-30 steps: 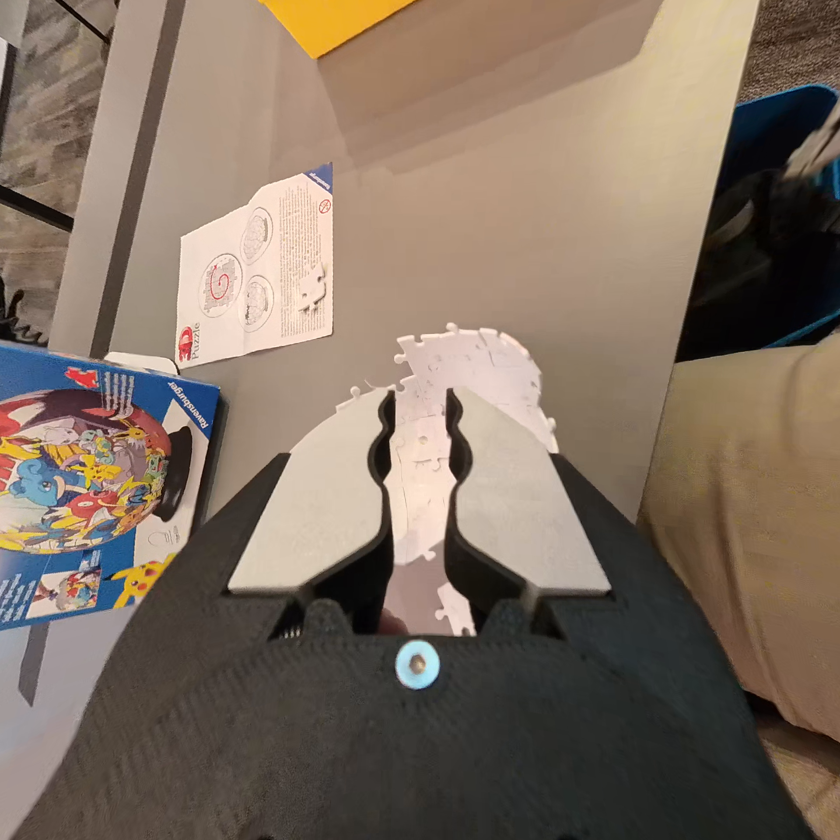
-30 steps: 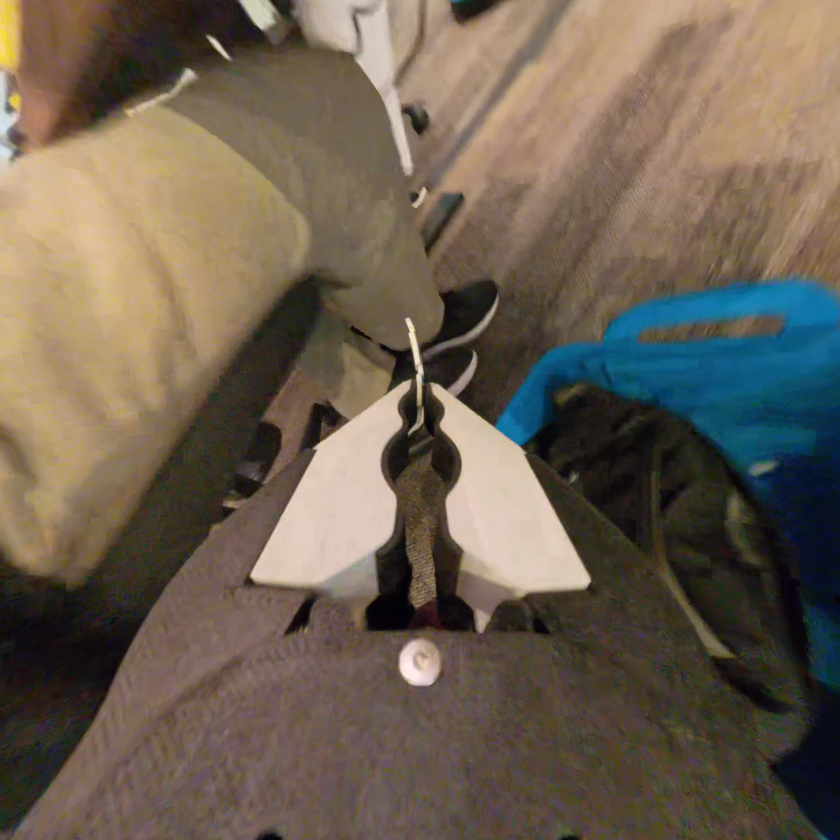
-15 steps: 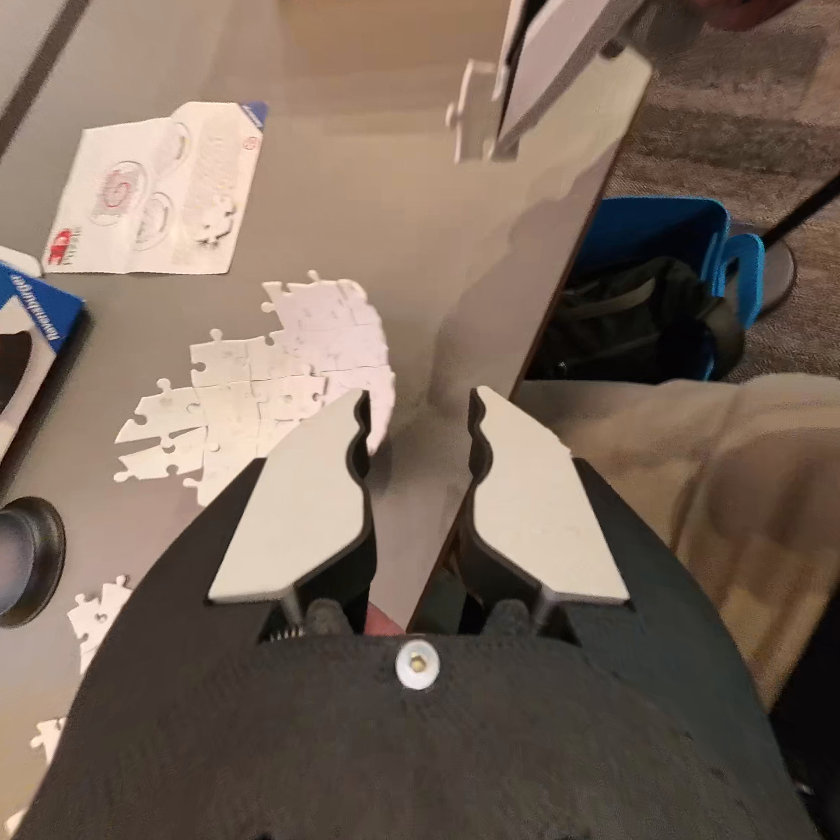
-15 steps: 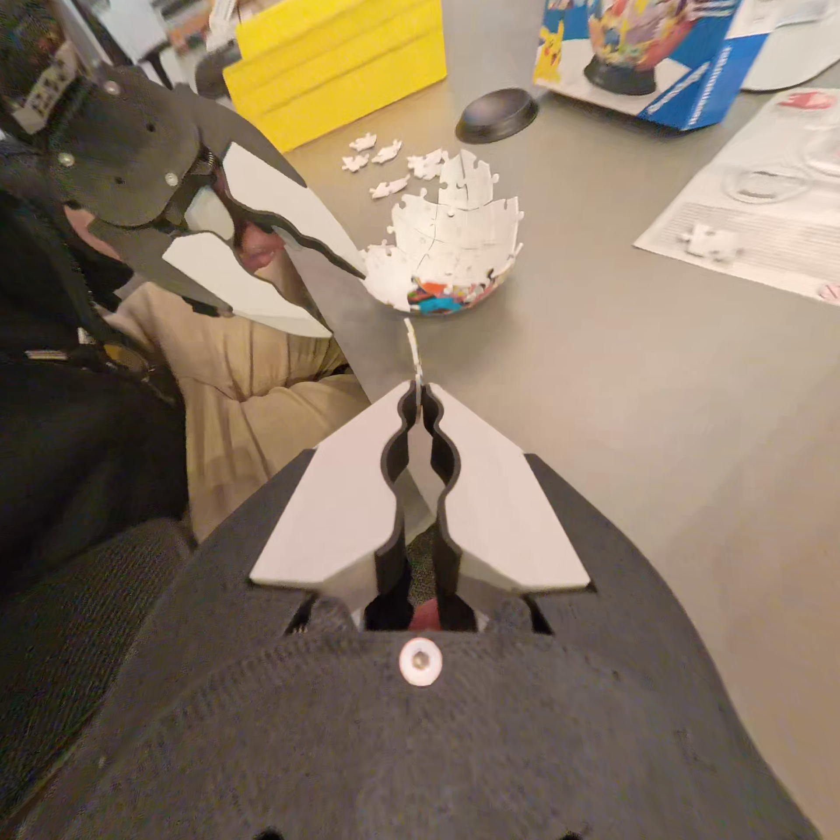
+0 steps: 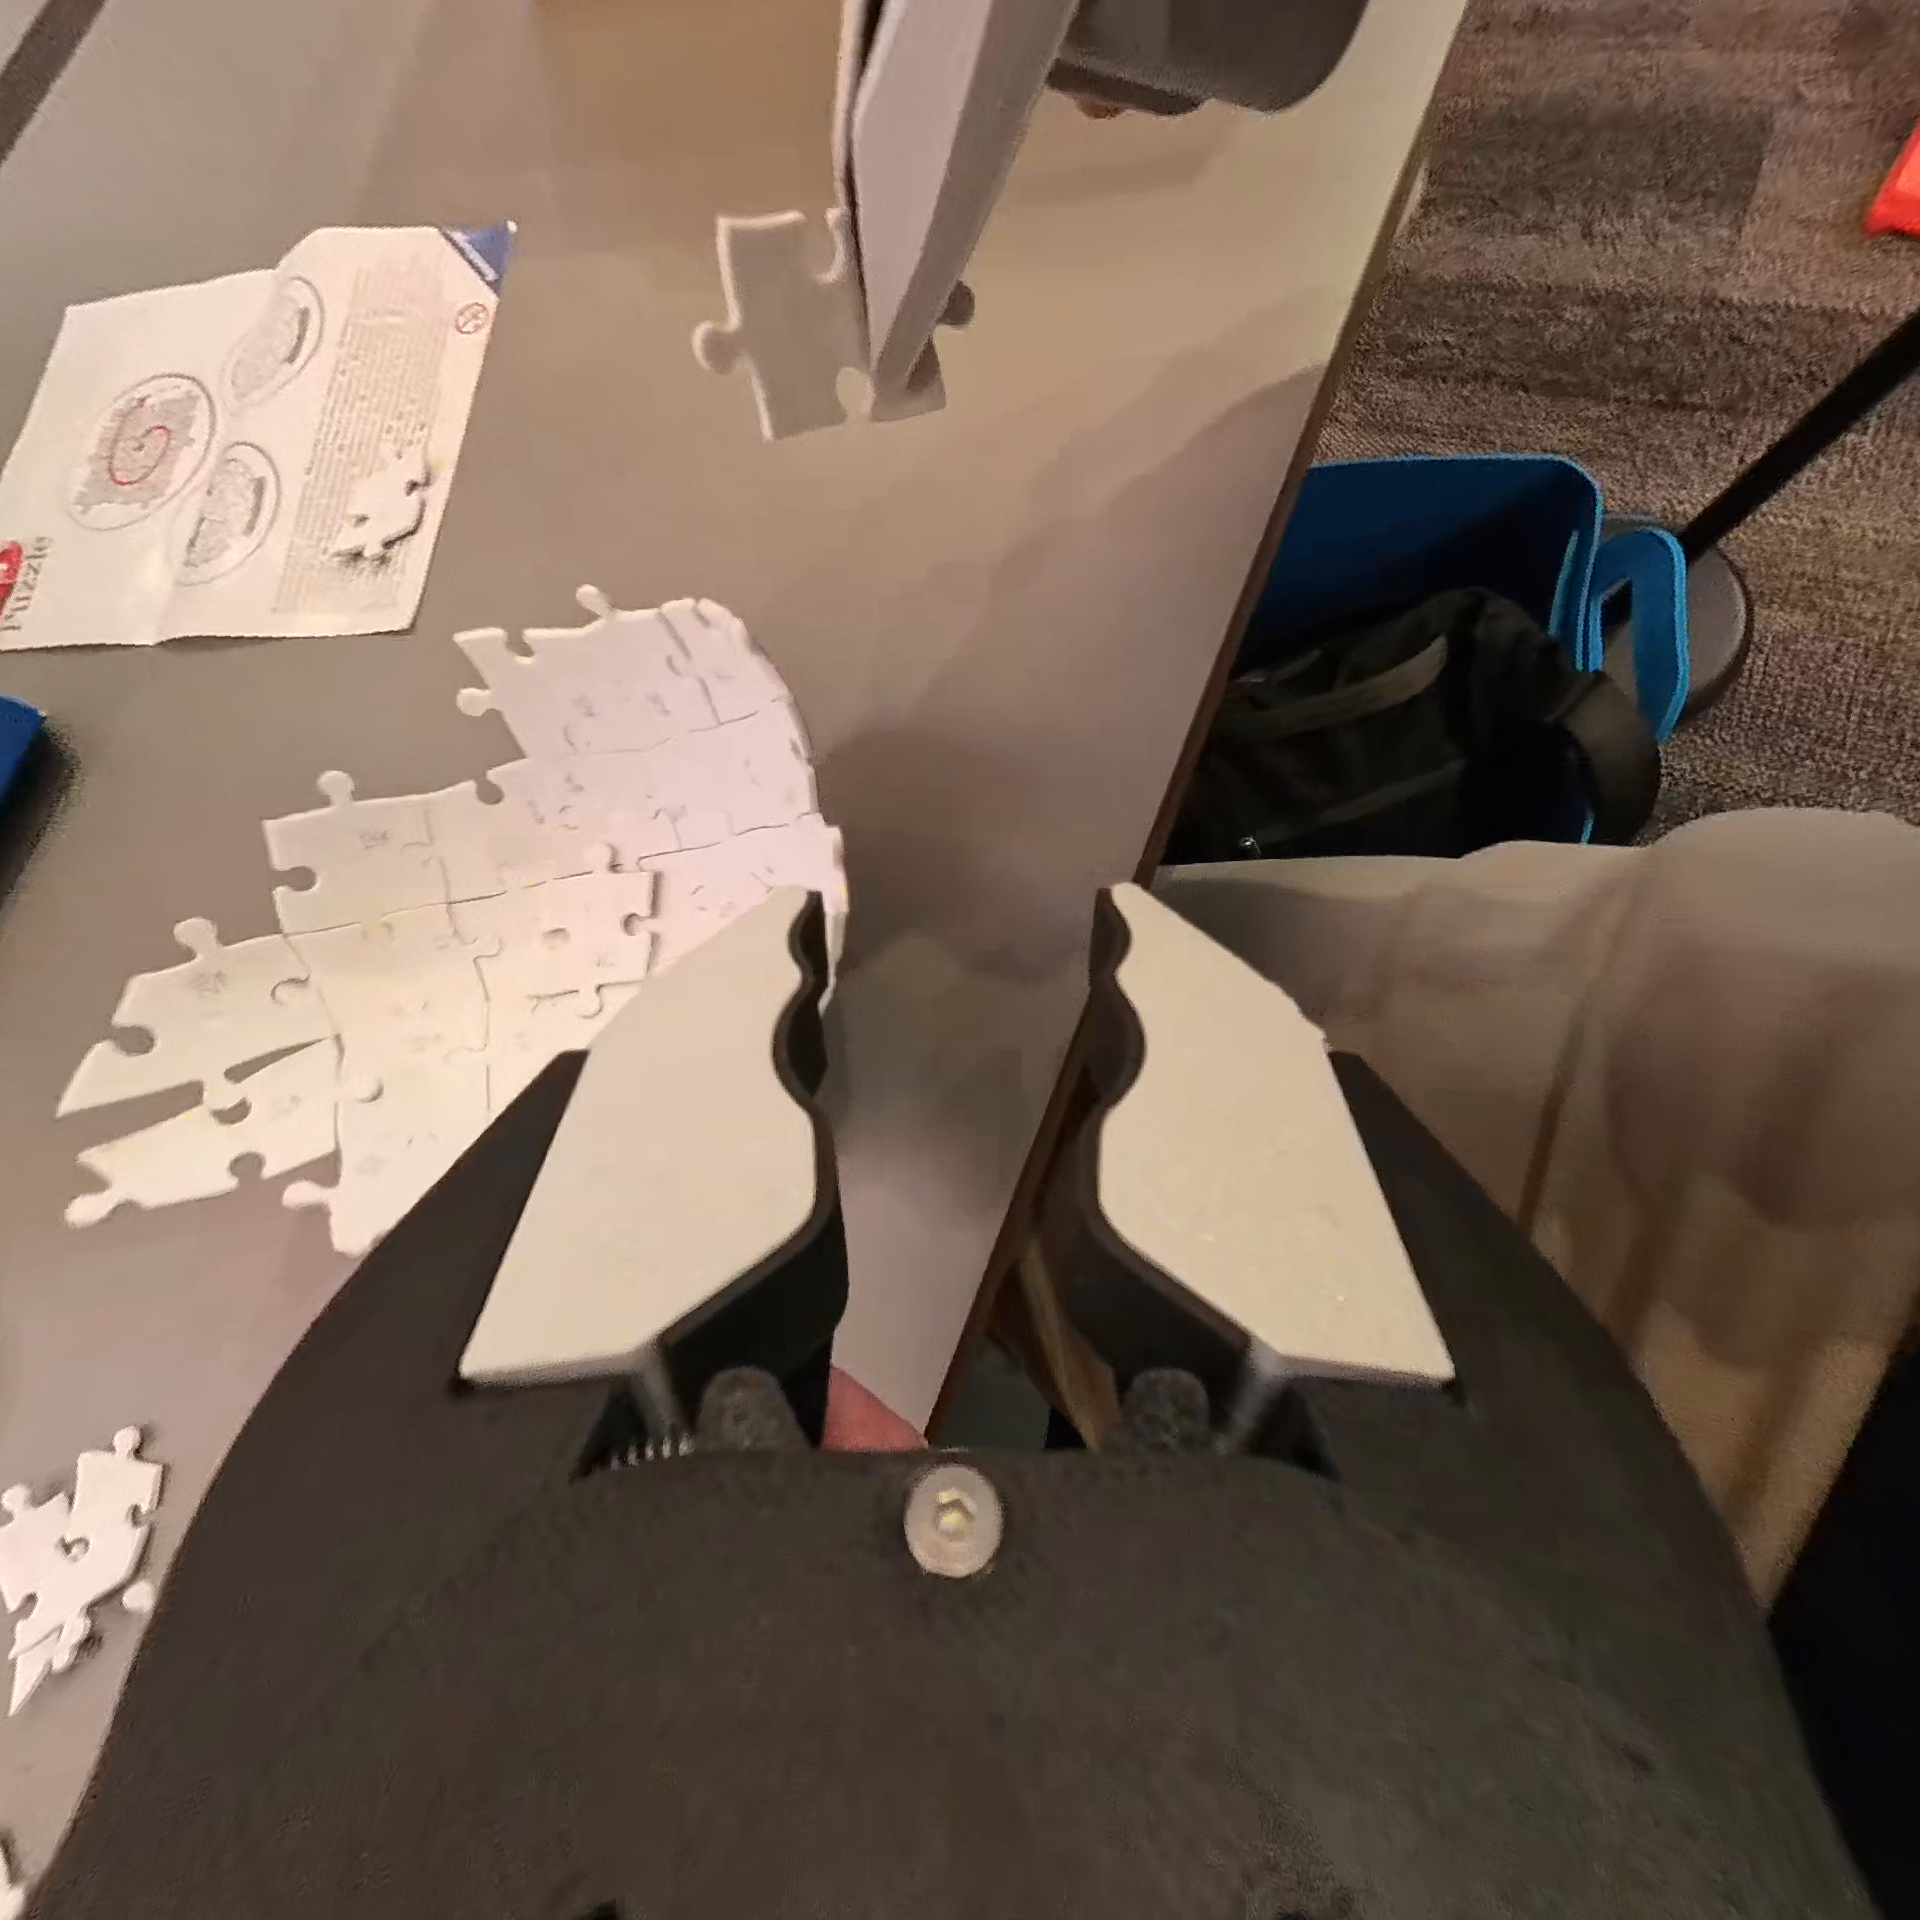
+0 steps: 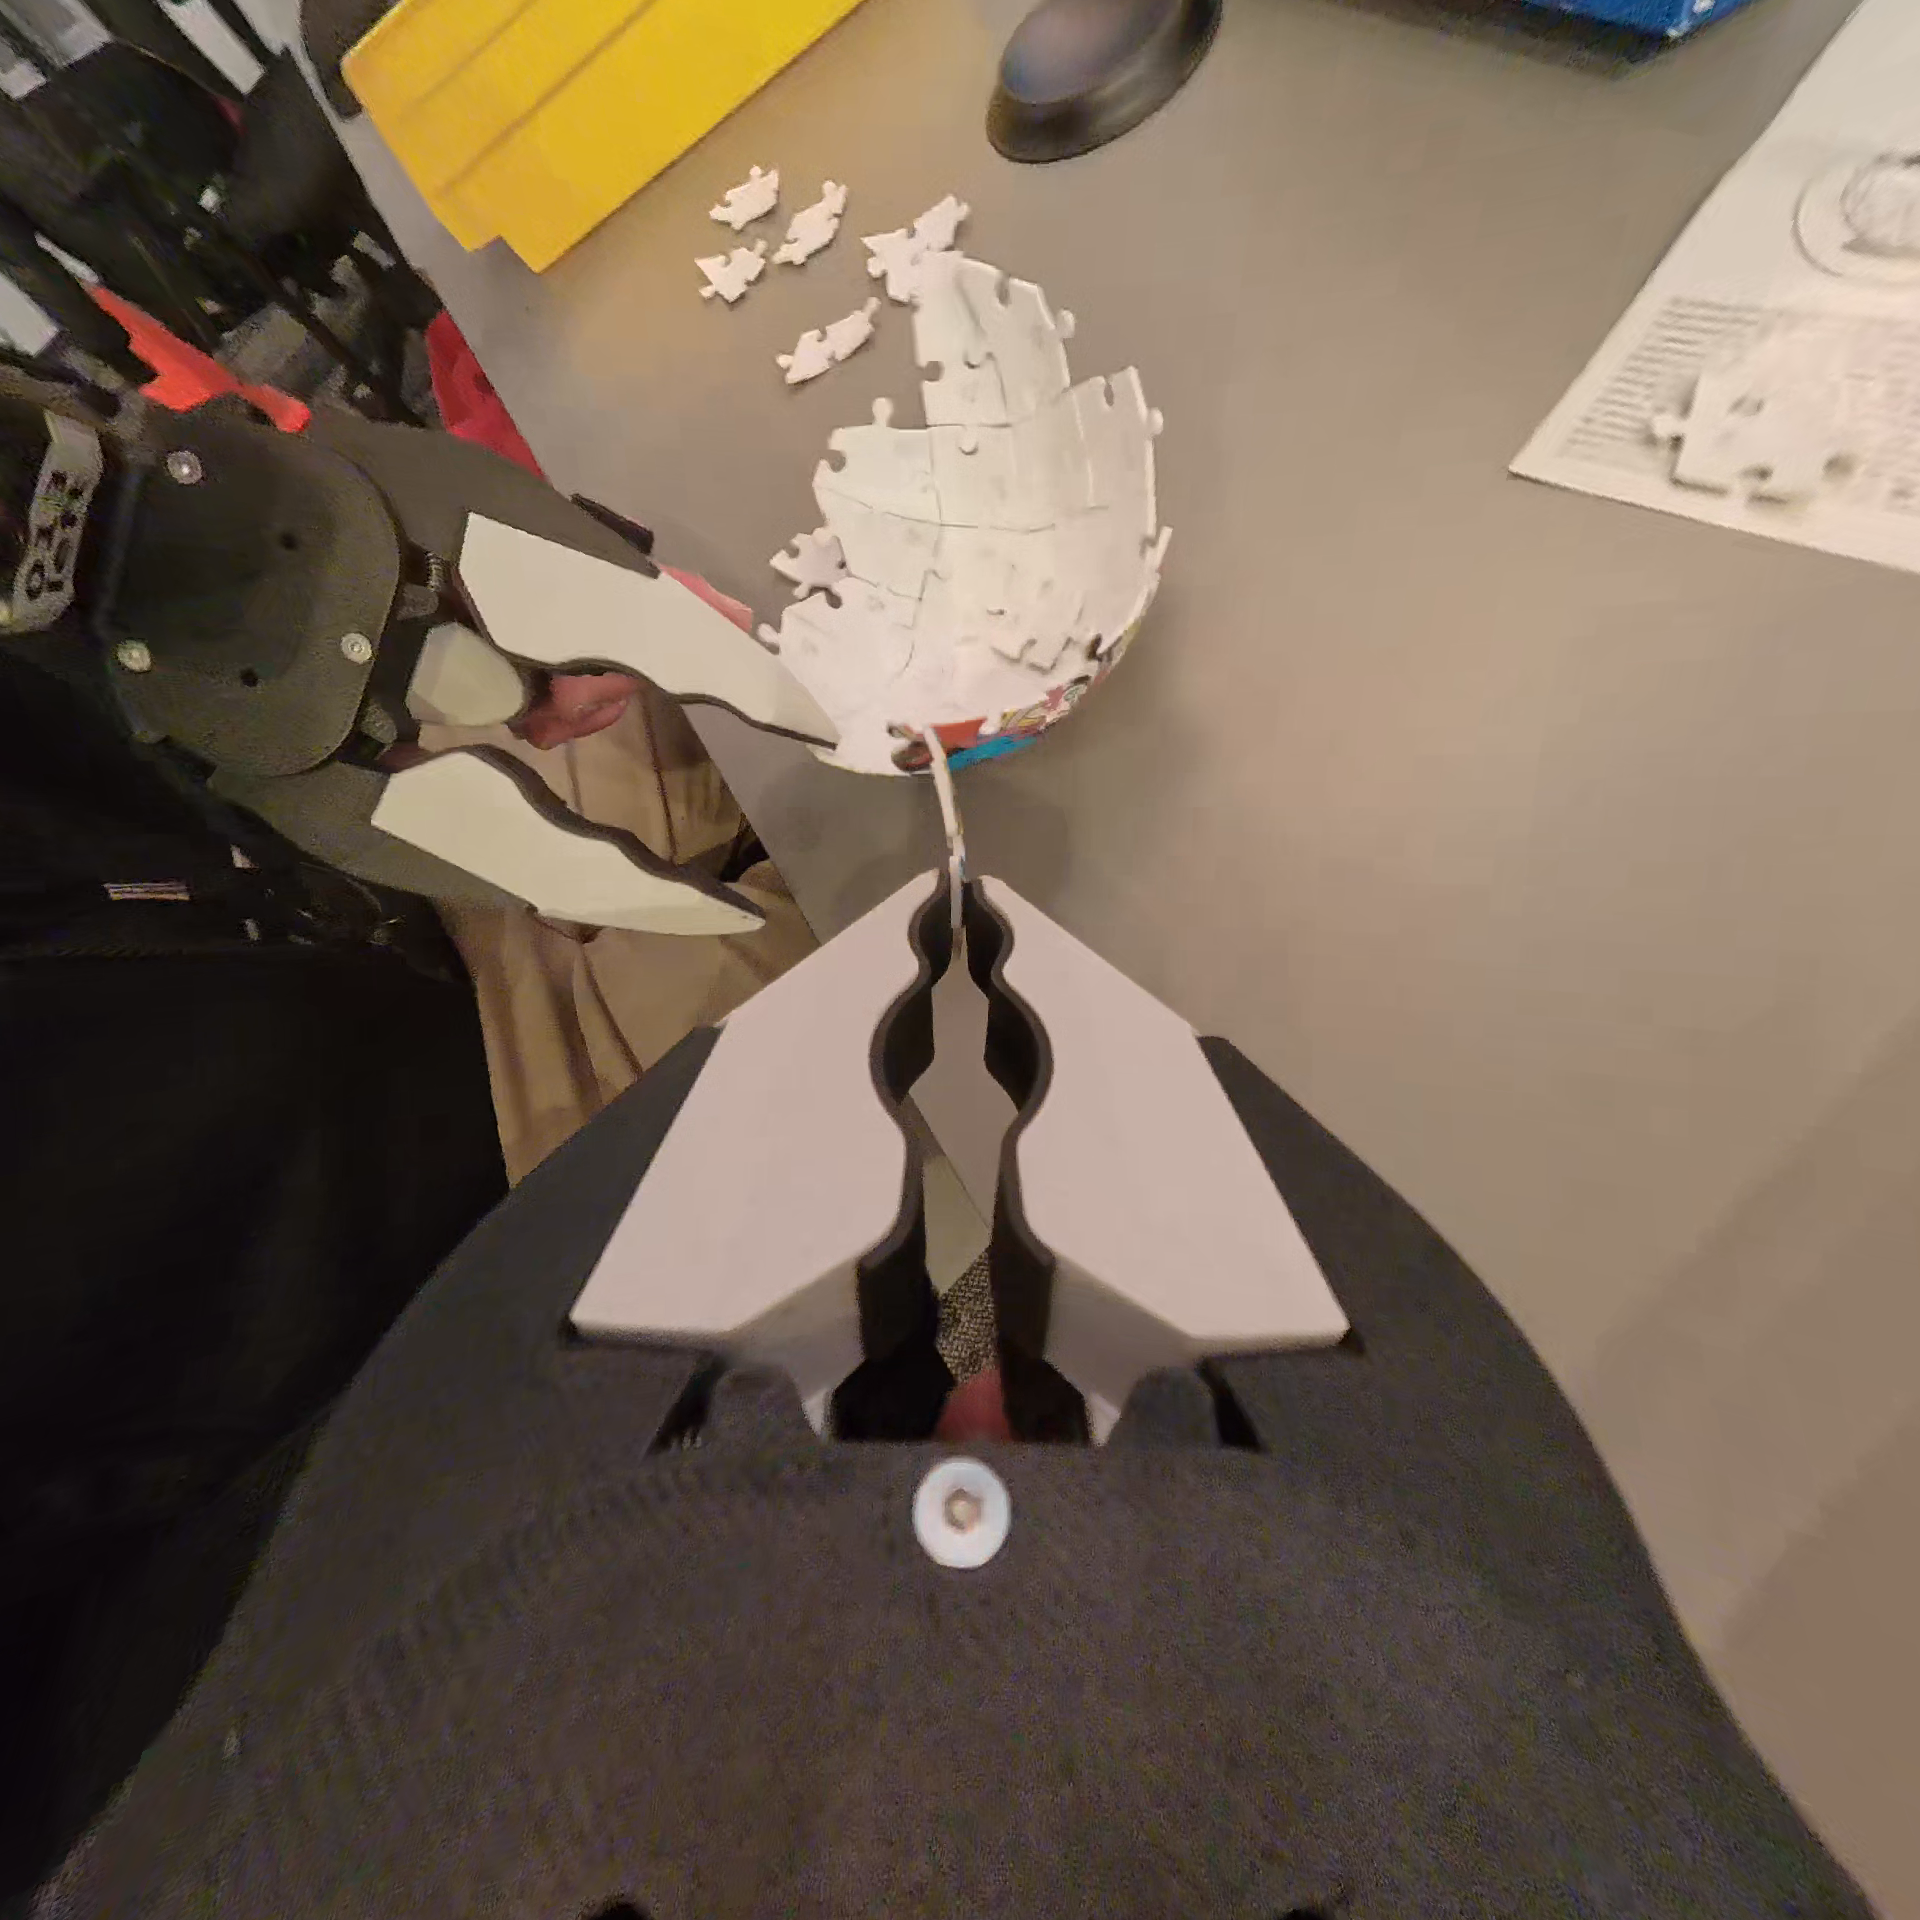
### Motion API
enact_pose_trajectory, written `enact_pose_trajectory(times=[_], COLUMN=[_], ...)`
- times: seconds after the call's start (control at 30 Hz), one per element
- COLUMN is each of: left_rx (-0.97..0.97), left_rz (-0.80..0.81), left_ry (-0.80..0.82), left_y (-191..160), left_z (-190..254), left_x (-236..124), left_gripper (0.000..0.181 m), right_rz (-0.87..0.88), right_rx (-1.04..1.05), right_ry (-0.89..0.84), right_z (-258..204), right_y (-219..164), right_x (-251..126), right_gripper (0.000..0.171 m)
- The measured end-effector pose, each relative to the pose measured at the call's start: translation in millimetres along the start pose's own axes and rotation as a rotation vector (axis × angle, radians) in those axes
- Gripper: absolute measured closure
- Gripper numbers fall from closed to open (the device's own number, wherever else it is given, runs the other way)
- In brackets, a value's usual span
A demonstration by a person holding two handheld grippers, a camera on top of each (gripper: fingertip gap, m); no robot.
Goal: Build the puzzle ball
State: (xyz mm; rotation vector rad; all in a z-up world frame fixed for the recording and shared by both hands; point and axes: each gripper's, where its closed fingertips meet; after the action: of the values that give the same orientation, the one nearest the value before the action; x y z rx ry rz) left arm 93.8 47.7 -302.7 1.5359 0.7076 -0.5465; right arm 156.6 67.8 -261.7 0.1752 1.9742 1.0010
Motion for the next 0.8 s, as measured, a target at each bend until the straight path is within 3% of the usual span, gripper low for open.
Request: enact_pose_trajectory(times=[0.23,0.8], left_rx=[0.047,0.017], left_rz=[0.042,-0.061], left_ry=[-0.015,0.025], left_y=[14.4,-23.0], left_z=[-1.3,-29.2], left_x=[-0.3,10.4], left_gripper=[0.136,0.133], right_rz=[-0.006,-0.026], right_rx=[0.066,0.017], right_ry=[-0.058,-0.114], right_z=[7.6,9.1], right_y=[3.7,26.2], right_x=[-1.5,7.1], right_gripper=[0.171,0.171])
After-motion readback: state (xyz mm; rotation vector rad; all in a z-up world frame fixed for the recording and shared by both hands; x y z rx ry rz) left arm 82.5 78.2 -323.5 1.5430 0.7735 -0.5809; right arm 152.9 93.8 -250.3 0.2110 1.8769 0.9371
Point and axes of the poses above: each gripper's, where its closed fingertips meet, x out along the fingers, y out of its top, z = x × y across the jaws, and after that the axes turned 11 degrees about -y, right-handed
